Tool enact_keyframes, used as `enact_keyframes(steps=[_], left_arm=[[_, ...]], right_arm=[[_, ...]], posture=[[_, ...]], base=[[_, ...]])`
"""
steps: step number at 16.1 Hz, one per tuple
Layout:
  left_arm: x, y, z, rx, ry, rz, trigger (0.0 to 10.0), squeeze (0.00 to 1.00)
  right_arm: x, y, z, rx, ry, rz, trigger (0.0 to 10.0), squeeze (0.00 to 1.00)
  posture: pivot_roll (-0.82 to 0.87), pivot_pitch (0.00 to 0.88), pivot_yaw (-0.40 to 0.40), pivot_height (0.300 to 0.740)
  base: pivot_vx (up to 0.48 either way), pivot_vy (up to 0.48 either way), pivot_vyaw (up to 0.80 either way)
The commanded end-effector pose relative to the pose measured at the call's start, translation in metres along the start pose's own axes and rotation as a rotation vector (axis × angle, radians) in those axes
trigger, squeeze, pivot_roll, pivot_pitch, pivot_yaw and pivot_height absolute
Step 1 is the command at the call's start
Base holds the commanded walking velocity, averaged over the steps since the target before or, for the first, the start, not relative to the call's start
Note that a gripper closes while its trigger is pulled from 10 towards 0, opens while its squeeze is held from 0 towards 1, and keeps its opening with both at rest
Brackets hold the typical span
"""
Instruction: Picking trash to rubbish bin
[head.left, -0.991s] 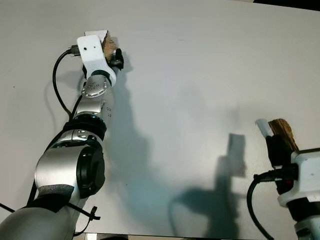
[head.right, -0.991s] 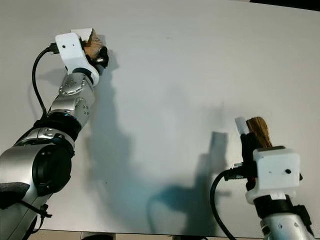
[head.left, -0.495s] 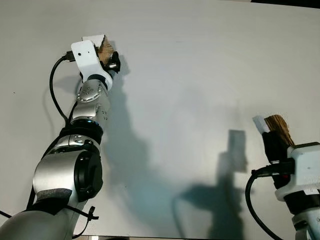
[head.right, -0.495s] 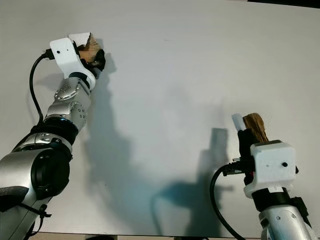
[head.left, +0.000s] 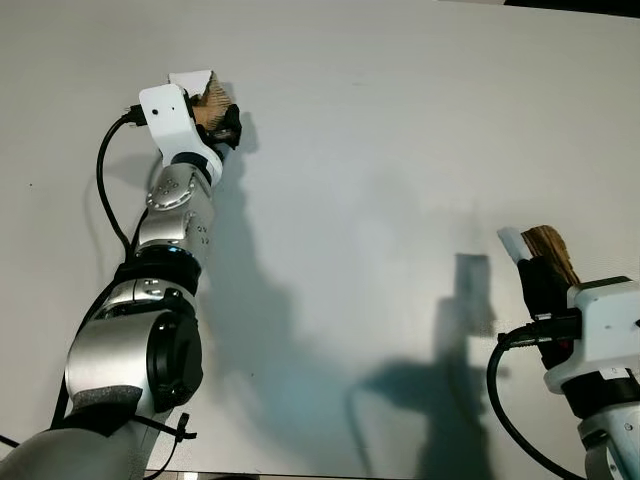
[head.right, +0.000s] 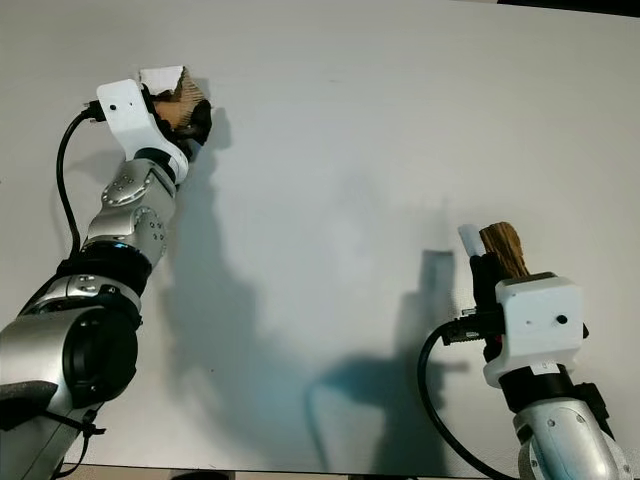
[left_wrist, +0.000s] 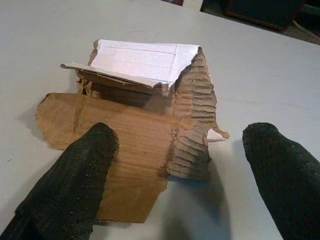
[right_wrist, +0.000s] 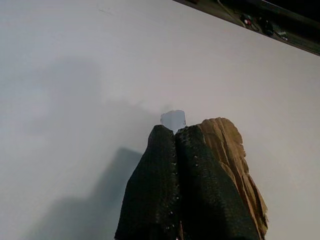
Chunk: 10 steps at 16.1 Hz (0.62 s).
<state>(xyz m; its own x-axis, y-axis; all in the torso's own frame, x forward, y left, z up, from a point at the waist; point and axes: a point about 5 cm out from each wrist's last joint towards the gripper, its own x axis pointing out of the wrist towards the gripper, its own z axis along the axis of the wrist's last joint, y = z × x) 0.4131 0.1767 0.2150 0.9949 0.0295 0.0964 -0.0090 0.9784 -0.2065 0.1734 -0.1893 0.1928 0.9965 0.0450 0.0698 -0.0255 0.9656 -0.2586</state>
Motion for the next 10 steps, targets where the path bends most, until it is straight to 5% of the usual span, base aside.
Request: enact_keyframes(steps=[1,5,10], left_arm=[[-0.028,0.006,-0.082,-0.071,0.362,0.015,10.0,0.0],[-0.028,0.004,-0.078,-0.084,0.35,-0.027,10.0,0.0],[-0.051,0.011,-0.093,-0.045,0.391,-0.078,10.0,0.0]], right_arm=[[-0.001,-0.004,-0.004,-0.008,0.017,-0.009,10.0,0.0],[0.002,-0.005,-0.005,-0.01,0.009,-0.001,10.0,0.0],[0.006,-0.004,-0.007,-0.007,0.005,0.017,10.0,0.0]], posture=[[-0.09,0.379,-0.095,0.74],[-0.07,0.374,-0.095,0.74],[-0.03,0.37,-0.097,0.74]], base=[[0.0,0.0,0.0],[0.0,0.0,0.0],[0.0,0.0,0.0]])
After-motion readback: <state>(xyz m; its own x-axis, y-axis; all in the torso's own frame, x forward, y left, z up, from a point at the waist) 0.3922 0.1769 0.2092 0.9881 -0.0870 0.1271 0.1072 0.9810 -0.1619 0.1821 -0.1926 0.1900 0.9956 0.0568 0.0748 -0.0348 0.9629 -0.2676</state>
